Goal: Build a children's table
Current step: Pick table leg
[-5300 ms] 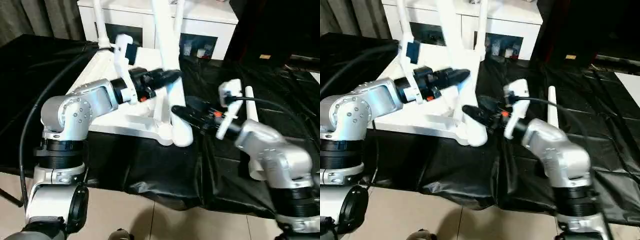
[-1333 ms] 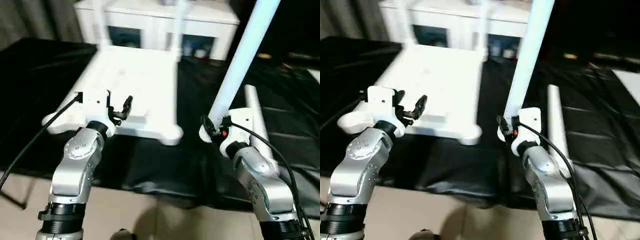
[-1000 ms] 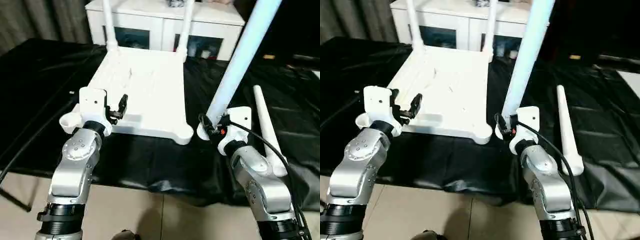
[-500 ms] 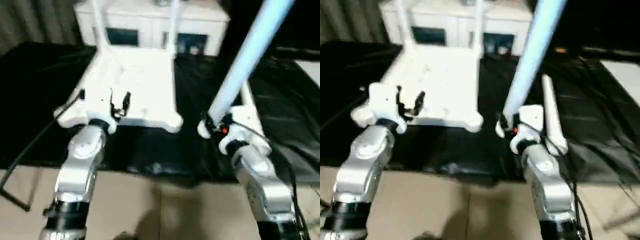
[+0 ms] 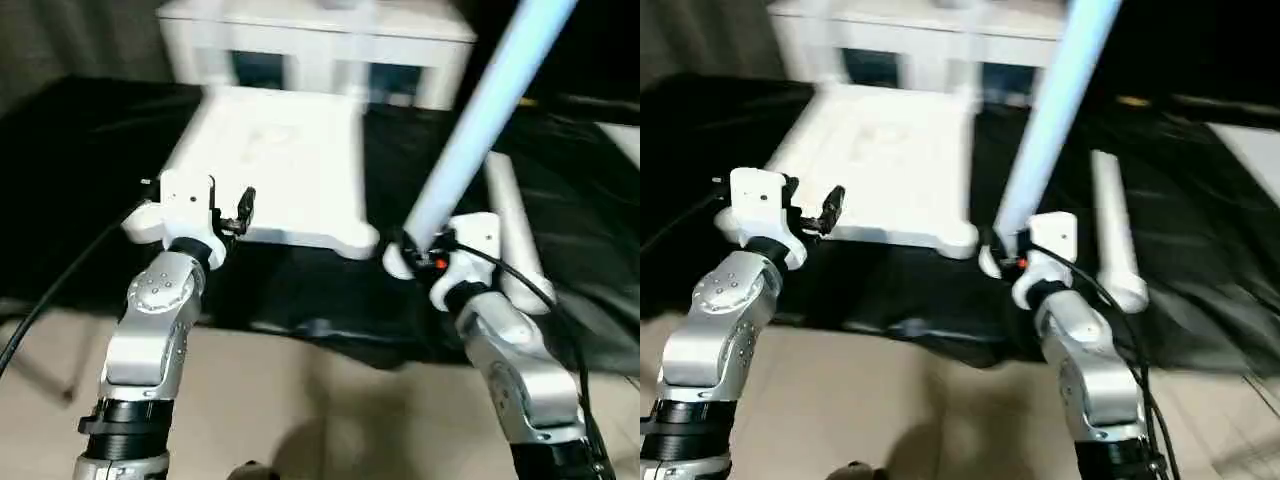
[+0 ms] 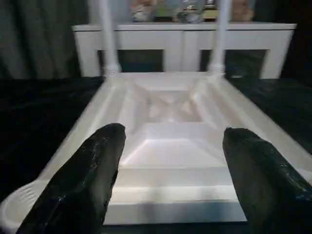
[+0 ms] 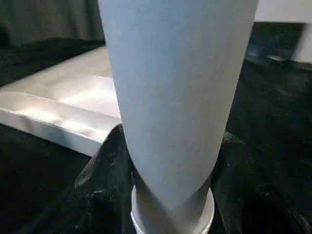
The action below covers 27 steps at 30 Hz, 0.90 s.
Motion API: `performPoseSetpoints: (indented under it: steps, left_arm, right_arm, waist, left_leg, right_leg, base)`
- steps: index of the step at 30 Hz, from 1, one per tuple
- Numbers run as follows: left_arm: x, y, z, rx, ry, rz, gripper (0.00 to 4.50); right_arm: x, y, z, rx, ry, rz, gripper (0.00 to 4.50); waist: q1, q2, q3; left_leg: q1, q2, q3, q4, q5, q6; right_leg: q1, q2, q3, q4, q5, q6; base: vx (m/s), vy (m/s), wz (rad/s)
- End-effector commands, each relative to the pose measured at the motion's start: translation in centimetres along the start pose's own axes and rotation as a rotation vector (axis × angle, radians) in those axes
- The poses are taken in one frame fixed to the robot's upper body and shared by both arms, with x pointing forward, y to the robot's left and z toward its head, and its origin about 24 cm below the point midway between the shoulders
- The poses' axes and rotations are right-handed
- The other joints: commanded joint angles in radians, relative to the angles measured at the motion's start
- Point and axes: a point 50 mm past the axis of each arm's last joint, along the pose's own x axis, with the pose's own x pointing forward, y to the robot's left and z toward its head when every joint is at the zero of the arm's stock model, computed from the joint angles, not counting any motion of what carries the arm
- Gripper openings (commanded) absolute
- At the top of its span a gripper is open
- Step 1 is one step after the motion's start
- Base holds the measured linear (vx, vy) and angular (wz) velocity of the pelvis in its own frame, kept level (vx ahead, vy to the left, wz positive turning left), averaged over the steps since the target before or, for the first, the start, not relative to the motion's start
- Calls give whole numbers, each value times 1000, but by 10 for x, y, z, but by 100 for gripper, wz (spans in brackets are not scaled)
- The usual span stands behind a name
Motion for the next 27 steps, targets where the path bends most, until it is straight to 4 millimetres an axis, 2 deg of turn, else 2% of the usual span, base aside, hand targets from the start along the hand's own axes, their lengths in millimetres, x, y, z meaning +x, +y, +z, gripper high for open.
performPoseSetpoints:
  steps: [1, 2, 3, 4, 5, 6, 7, 8, 9, 10, 11, 12, 13, 14, 15, 16, 17, 18, 19, 20, 21, 22, 23, 24, 25, 26, 27]
  left_arm:
    - [1, -4, 7, -8, -19, -18, 360]
    - [1, -4, 7, -6, -17, -24, 360]
    - [1, -4, 7, -6, -19, -27, 360]
    - [1, -5, 7, -11, -20, -37, 360]
    - [1, -7, 7, -17, -19, -47, 360]
    - [1, -8, 6, -12, -20, -61, 360]
    - [1, -8, 6, -12, -20, -61, 360]
    - [1, -9, 6, -15, -20, -69, 360]
    - [1, -10, 6, -18, -19, -75, 360]
    - [1, -10, 6, -15, -19, -77, 360]
    - [1, -10, 6, -12, -19, -77, 360]
    - [1, -10, 6, -12, -19, -77, 360]
    - [1, -11, 6, -12, -19, -78, 360]
    - [2, -11, 6, -15, -18, -79, 360]
    - [2, -11, 6, -16, -16, -79, 360]
    - [2, -11, 6, -15, -16, -80, 360]
    - [2, -11, 6, -15, -16, -80, 360]
    - [2, -12, 6, -16, -15, -85, 360]
    - [2, -12, 6, -16, -15, -85, 360]
    - [2, -12, 6, -16, -14, -88, 360]
    - [2, -12, 5, -17, -14, -90, 360]
    - [2, -12, 5, -17, -14, -90, 360]
    - [2, -13, 5, -19, -13, -100, 360]
    - [2, -13, 5, -20, -13, -103, 360]
    - [1, -13, 5, -20, -13, -106, 360]
    - [1, -14, 4, -22, -7, -126, 360]
    - [0, -15, 3, -20, 0, -138, 360]
  right_arm:
    - [0, -2, 7, 2, -26, 3, 189]
    - [1, -2, 8, 4, -30, 8, 189]
    - [1, -1, 8, 3, -31, 9, 189]
    - [1, -2, 9, 3, -33, 9, 189]
    - [1, -2, 10, 3, -35, 8, 189]
    - [1, -4, 11, 6, -41, -4, 189]
    - [1, -4, 11, 7, -41, -4, 189]
    - [1, -5, 11, 6, -43, -8, 189]
    - [1, -5, 11, 5, -44, -8, 189]
    - [1, -6, 11, 2, -43, -8, 189]
    - [1, -6, 11, 0, -42, -7, 189]
    - [1, -6, 11, 0, -42, -7, 189]
    - [1, -6, 11, -2, -41, -6, 189]
    - [1, -6, 11, -3, -41, -4, 189]
    - [1, -7, 11, -4, -40, -4, 189]
    - [1, -7, 11, -5, -40, -4, 189]
    - [1, -7, 11, -5, -40, -4, 189]
    - [0, -7, 11, 0, -39, -3, 189]
    - [0, -7, 11, 0, -39, -3, 189]
    - [0, -7, 11, 1, -38, -2, 189]
    - [0, -7, 11, 0, -35, -2, 189]
    - [0, -7, 11, 0, -35, -2, 189]
    - [0, -7, 10, 3, -35, 0, 189]
    - [0, -7, 11, 4, -36, 1, 189]
    - [0, -6, 11, 6, -37, 2, 189]
    - [0, -6, 12, 1, -43, 9, 189]
    - [0, -6, 12, -2, -42, 16, 189]
  waist:
    - [-22, 23, -35]
    - [-37, 22, -53]
    - [-40, 5, -55]
    - [-38, -1, -50]
    - [-14, -24, -52]
    - [20, -38, -70]
    - [30, -42, -76]
    - [40, -28, -89]
    - [32, -4, -100]
    - [17, 12, -105]
    - [-34, 25, -117]
    - [-56, 22, -136]
    - [-58, 14, -138]
    - [-48, 4, -126]
    - [-44, -12, -124]
    - [-30, -58, -112]
    - [-22, -101, -111]
    - [24, -89, -103]
    - [23, -86, -104]
    - [21, -68, -90]
    - [11, -46, -88]
    - [17, -47, -79]
    - [6, -14, -67]
    - [-18, 21, -72]
    - [-29, 8, -83]
    - [-27, -12, -81]
    - [-40, -3, -84]
  left_leg:
    - [49, 121, -64, -160, -829, -86]
    - [74, 127, -87, -212, -855, -58]
    - [105, 108, -86, -189, -808, -45]
    - [88, 96, -76, -177, -770, -47]
    - [30, 57, -22, -120, -566, -39]
    - [-15, 46, 8, -42, -235, 56]
    - [-32, 49, 13, -14, -117, 92]
    - [-54, 51, 17, -25, 34, 125]
    - [-16, 58, 20, -79, 121, 146]
    - [18, 70, 5, -94, 130, 167]
    - [151, 133, -81, -106, 194, 312]
    - [225, 186, -144, -88, 337, 493]
    - [218, 196, -151, -85, 432, 549]
    - [196, 179, -132, -78, 550, 585]
    - [163, 124, -89, -81, 486, 549]
    - [105, 15, -4, -48, 208, 409]
    - [39, -52, 34, -29, 42, 346]
    - [-21, -53, 16, 66, -103, 232]
    - [-30, -40, 7, 80, -85, 177]
    - [-53, -14, -5, 73, -9, 84]
    - [1, -16, 6, 57, -44, 16]
    - [4, -12, 12, 23, -59, -11]
    - [54, 30, 25, -73, -110, -77]
    - [147, 119, -30, -144, -283, -107]
    - [202, 186, -38, -171, -379, -89]
    - [163, 163, -84, -184, -380, 19]
    - [165, 110, -46, -167, -340, 151]
  right_leg:
    - [16, -43, 64, -44, -574, -41]
    - [8, 4, 105, 48, -236, -39]
    - [-25, -21, 137, 20, -207, -55]
    - [-18, -48, 154, -20, -273, -68]
    - [27, -118, 199, -97, -470, -106]
    - [79, -175, 247, -133, -575, -124]
    - [93, -187, 253, -136, -554, -132]
    - [106, -145, 221, -115, -407, -144]
    - [77, -58, 164, -78, -207, -130]
    - [55, -21, 143, -51, -125, -117]
    - [-60, 26, 121, 48, -76, -81]
    - [-145, 7, 140, 112, -151, 5]
    - [-164, -5, 154, 132, -140, 48]
    - [-196, -21, 184, 146, -87, 110]
    - [-193, -23, 206, 117, 8, 99]
    - [-133, -38, 239, 2, 155, 28]
    - [-52, -41, 280, -30, 90, 40]
    - [22, -153, 357, -84, -150, -30]
    - [33, -156, 354, -78, -214, -75]
    - [48, -151, 322, -83, -273, -200]
    - [11, -83, 365, -96, -333, -233]
    - [12, -43, 357, -91, -355, -247]
    - [-22, 28, 309, -82, -361, -185]
    - [-107, 69, 249, 17, -314, -100]
    - [-133, 23, 208, 83, -183, -80]
    - [-106, 12, 193, 93, -93, -58]
    - [-95, -11, 186, 35, 7, -78]
  base:
    - [124, 39, -2]
    - [120, 35, -3]
    - [120, 35, -3]
    - [91, -12, -3]
    - [98, -31, -5]
    - [98, -31, -5]
    - [127, -28, -4]
    - [154, -8, -2]
    - [154, -8, -2]
    - [199, 36, 0]
    - [221, 30, -5]
    - [221, 30, -5]
    - [160, -39, -14]
    - [102, -67, -22]
    - [102, -67, -22]
    - [66, -66, -5]
    - [72, -57, 8]
    - [72, -57, 8]
    - [87, -55, -6]
    - [67, -39, -13]
    - [67, -39, -13]
    - [71, 7, -30]
    - [84, 69, -58]
    - [84, 69, -58]
    - [94, 77, -55]
    - [82, 35, -31]
    - [82, 35, -31]
